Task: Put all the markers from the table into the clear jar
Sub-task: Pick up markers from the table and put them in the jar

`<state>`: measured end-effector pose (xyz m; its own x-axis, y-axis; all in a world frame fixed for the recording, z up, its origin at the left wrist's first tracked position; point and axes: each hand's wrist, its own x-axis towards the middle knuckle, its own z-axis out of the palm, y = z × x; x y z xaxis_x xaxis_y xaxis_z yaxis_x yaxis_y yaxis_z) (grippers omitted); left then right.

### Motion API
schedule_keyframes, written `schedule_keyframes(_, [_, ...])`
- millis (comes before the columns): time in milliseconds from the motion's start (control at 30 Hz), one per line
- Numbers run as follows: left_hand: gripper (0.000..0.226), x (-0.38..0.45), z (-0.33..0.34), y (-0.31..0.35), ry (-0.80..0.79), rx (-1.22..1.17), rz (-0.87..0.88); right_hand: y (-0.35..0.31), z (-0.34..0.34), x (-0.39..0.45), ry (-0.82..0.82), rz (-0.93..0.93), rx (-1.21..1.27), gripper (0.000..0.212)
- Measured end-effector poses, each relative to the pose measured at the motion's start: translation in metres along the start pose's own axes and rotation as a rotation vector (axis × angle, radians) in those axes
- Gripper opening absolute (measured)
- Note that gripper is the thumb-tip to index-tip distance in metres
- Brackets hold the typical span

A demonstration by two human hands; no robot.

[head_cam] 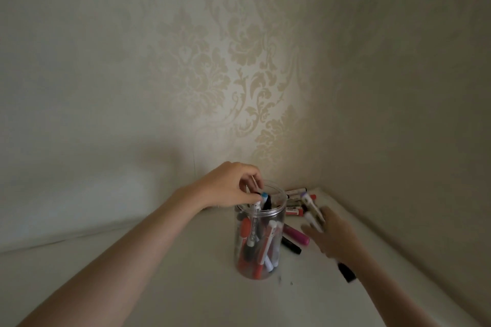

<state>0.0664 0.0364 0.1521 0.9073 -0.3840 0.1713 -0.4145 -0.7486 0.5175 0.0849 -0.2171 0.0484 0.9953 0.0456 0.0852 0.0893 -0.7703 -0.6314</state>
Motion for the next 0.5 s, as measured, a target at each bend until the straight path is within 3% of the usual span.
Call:
schedule_keyframes(100, [0.01, -0.001, 0.004, -0.003, 0.009, 0.02, 0.026, 0.038, 0.013, -0.014, -0.142, 0.031, -0.333, 0.024])
schedule_keyframes(300, [0.006, -0.001, 0.004, 0.004, 0.013, 0.059, 0.036, 0.047, 0.025, -0.023, -0.171, -0.104, -0.392, 0.027])
schedule_keyframes(500, [0.003, -0.007, -0.008, 0.006, 0.061, 0.092, 0.031, 0.062, 0.023, -0.023, -0.042, -0.182, -0.467, 0.079])
